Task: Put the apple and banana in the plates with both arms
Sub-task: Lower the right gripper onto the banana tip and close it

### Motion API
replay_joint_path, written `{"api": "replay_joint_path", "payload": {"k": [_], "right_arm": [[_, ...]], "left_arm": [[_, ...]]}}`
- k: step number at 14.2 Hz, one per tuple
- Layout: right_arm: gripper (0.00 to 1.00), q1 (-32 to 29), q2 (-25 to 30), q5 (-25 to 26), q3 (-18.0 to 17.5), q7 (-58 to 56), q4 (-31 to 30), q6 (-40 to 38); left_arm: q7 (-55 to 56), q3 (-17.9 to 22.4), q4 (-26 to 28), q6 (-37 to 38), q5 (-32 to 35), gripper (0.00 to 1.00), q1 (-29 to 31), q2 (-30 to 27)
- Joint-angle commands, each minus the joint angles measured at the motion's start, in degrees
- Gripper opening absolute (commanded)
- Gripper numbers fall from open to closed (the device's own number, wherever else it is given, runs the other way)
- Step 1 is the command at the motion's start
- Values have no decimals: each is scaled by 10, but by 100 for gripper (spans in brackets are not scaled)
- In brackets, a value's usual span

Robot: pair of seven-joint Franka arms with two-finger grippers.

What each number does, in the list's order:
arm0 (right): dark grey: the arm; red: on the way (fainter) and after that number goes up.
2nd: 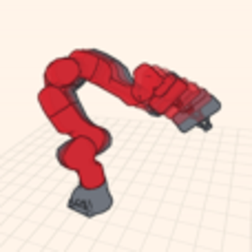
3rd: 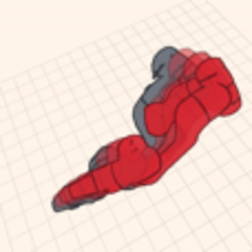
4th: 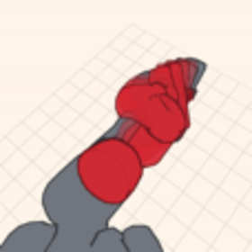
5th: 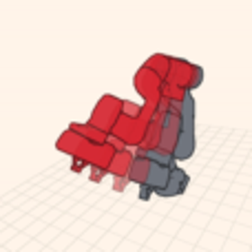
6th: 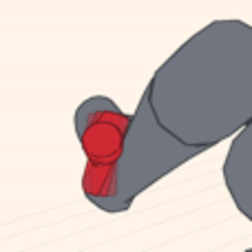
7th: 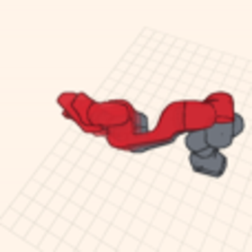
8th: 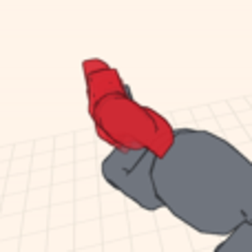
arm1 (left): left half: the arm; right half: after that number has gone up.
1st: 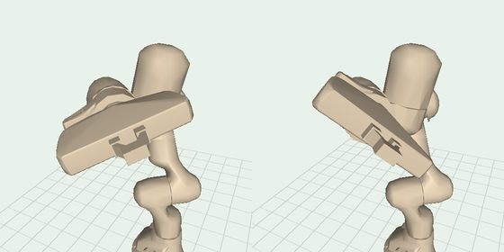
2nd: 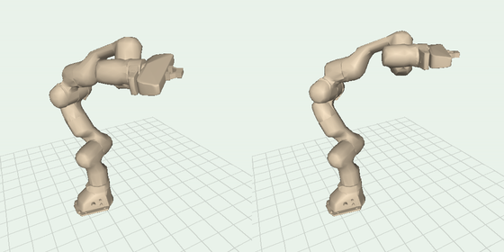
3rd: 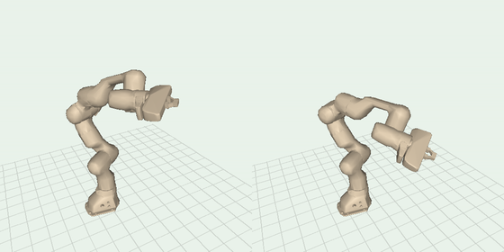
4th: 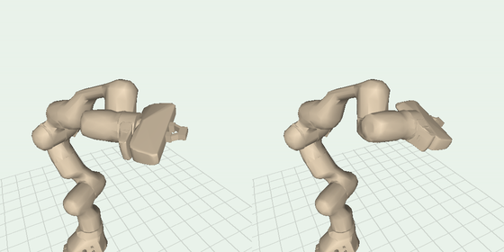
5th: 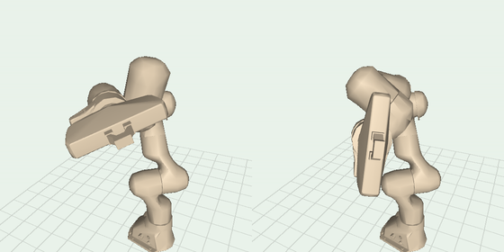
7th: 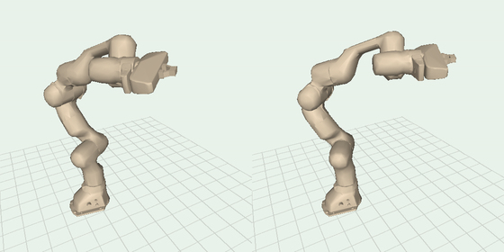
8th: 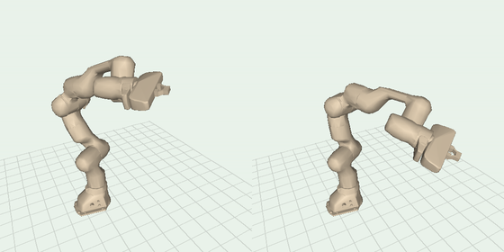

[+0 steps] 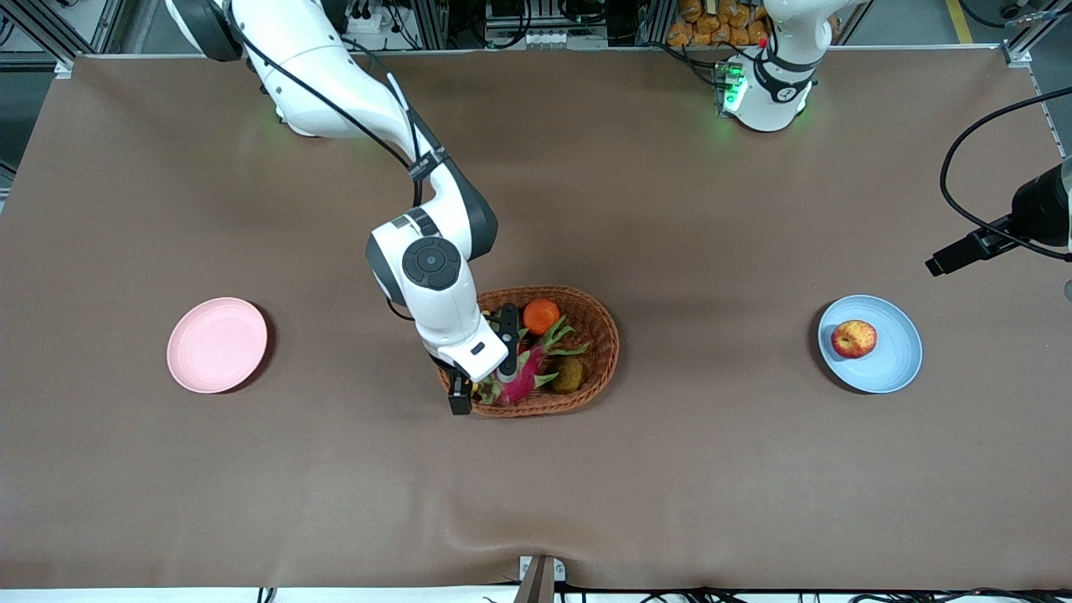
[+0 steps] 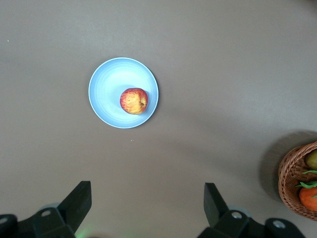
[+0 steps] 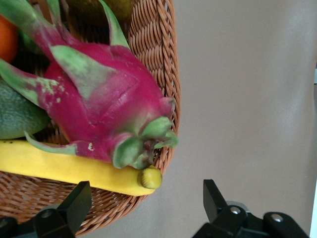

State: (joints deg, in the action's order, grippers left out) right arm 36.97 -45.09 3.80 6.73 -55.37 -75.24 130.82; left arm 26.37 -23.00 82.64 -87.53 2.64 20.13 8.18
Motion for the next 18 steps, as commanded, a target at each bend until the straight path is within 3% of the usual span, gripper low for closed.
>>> {"api": "replay_joint_path", "payload": {"k": [1, 3, 5, 6, 11, 13, 14, 15, 18], "right_arm": [[100, -7, -13, 14, -4, -8, 15, 22], [100, -7, -17, 14, -5, -8, 14, 22], [100, -7, -20, 13, -5, -8, 14, 22], [100, -7, -22, 13, -5, -8, 14, 22], [96, -1, -23, 12, -5, -10, 14, 23], [82, 1, -27, 12, -5, -11, 14, 29], [62, 1, -29, 11, -5, -11, 14, 36], [53, 2, -32, 12, -5, -11, 14, 38], [50, 3, -32, 11, -5, -10, 15, 38]], "left_arm": [[-10, 2, 2, -8, 4, 100, -2, -27], [-13, 28, 4, -15, 3, 100, -29, -36], [-51, 142, 10, 1, -3, 100, -131, -59], [-69, 166, 9, 14, -3, 100, -153, -64], [-78, 163, 31, 16, -3, 100, -151, -87], [-78, 163, 31, 16, -3, 100, -154, -84], [-78, 162, 31, 16, -3, 100, -154, -84], [-78, 162, 31, 16, -3, 100, -154, -84], [-78, 162, 34, 16, -4, 100, -151, -83]]}}
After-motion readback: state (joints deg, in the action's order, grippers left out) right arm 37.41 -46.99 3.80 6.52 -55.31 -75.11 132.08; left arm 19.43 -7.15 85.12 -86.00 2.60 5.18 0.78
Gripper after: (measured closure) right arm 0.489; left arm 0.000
